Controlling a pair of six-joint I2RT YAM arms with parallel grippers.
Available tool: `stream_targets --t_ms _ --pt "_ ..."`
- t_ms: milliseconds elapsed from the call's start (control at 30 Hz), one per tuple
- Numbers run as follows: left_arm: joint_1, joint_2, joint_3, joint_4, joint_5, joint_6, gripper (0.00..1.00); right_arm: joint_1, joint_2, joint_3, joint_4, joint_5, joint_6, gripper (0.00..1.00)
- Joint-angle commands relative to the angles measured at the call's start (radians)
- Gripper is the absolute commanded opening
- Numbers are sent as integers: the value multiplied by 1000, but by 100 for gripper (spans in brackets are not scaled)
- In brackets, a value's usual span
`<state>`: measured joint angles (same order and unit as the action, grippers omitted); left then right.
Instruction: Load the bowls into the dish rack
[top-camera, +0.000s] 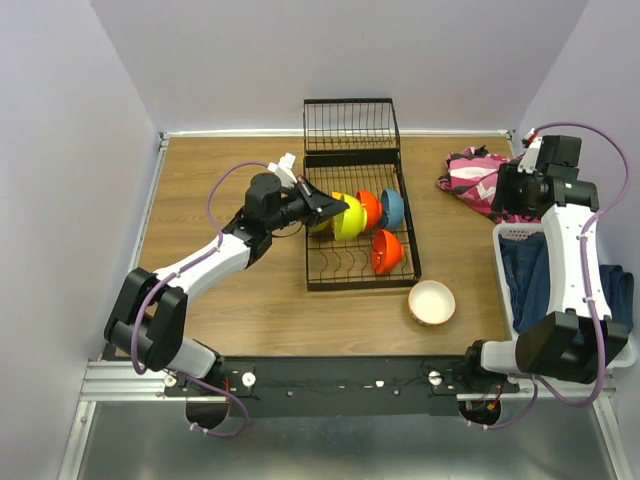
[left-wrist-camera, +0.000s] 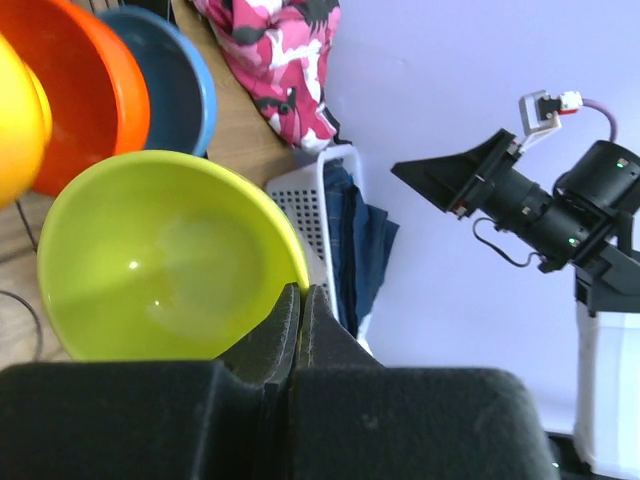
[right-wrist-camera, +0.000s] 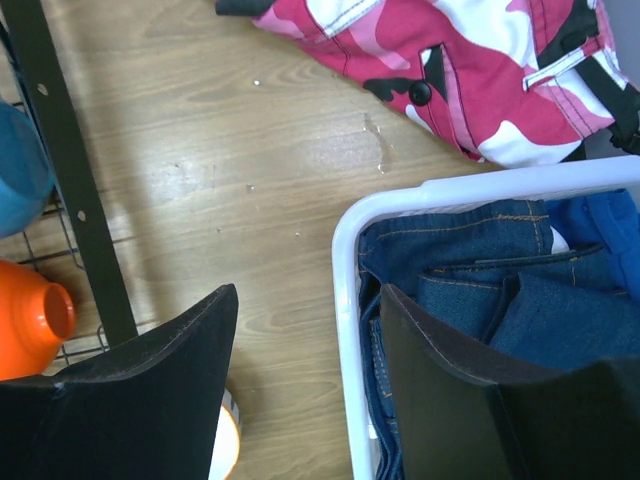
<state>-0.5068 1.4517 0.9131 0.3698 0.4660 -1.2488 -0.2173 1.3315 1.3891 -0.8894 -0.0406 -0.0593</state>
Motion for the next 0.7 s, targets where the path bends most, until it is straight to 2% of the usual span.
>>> stream_targets --t_ms 0,300,667 --pt "-32 -7 -58 103 -63 -141 0 -7 21 33 -17 34 -20 67" --pt "-42 -24 -141 155 -76 -166 0 -5 8 -10 -14 34 -28 67" --pt "-99 44 -166 290 -63 -172 0 -7 -12 -35 -3 34 -25 67"
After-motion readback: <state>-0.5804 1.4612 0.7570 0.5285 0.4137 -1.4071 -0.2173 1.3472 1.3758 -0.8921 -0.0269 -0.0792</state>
